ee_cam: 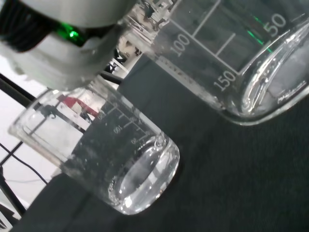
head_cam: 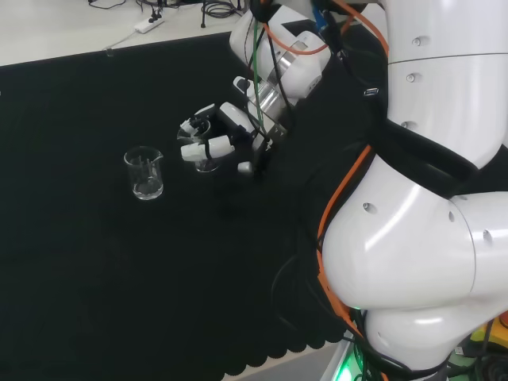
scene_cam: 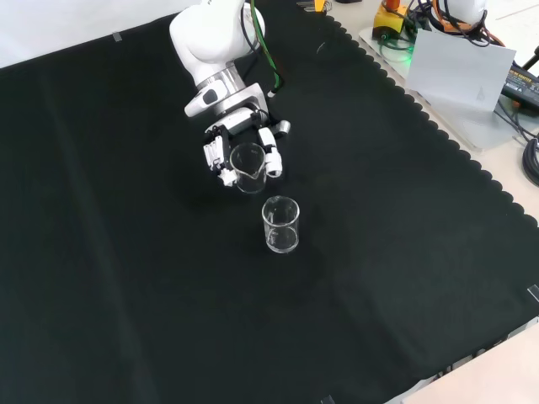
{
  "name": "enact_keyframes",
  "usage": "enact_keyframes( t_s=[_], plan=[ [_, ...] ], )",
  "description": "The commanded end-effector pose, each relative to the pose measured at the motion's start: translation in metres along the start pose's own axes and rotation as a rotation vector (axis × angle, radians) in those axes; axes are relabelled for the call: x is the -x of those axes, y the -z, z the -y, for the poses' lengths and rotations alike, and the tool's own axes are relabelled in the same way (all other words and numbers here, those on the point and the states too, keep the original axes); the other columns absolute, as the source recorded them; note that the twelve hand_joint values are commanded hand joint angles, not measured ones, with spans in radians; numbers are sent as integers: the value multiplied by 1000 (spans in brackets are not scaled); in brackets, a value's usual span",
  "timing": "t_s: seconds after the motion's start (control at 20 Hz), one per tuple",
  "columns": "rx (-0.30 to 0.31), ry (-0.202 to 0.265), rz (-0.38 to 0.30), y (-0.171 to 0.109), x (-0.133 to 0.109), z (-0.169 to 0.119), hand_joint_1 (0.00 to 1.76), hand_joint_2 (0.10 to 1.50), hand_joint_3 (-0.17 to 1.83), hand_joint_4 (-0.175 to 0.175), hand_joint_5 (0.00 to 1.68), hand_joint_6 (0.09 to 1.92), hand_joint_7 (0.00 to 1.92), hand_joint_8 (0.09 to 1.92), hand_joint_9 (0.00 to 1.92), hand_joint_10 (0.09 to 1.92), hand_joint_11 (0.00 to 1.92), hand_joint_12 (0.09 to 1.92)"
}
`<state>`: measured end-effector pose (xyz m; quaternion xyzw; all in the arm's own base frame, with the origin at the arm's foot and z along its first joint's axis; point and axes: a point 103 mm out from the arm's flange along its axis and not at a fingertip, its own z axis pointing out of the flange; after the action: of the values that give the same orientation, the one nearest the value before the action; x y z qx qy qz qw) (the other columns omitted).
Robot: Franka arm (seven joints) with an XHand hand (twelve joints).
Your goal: Place the beaker back on the table.
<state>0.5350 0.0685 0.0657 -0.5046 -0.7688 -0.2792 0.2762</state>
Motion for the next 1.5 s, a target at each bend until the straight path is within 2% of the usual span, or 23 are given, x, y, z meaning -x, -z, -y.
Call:
enact_keyframes(
  t_s=[0.05,0.3,0.95,1.25,1.35,1.5],
  plan=[
    [-2,-4,43,-9,2,2,1156,696,482,175,1442,278,1739,87,1640,87,1236,793],
    [-13,-9,74,-19,5,3,1156,695,483,175,1444,274,1738,87,1640,87,1236,794],
    [-6,-29,67,-18,6,1,1158,693,485,170,1449,266,1737,87,1638,87,1249,797],
    [-11,-40,64,-12,10,4,1164,688,491,144,1461,244,1729,87,1632,87,1250,788],
    [-23,-43,58,-13,12,5,1167,687,494,123,1465,236,1717,87,1626,87,1243,788],
    [-42,-41,65,-18,12,5,1162,729,425,113,1445,250,1671,87,1596,87,1198,817]
  ],
)
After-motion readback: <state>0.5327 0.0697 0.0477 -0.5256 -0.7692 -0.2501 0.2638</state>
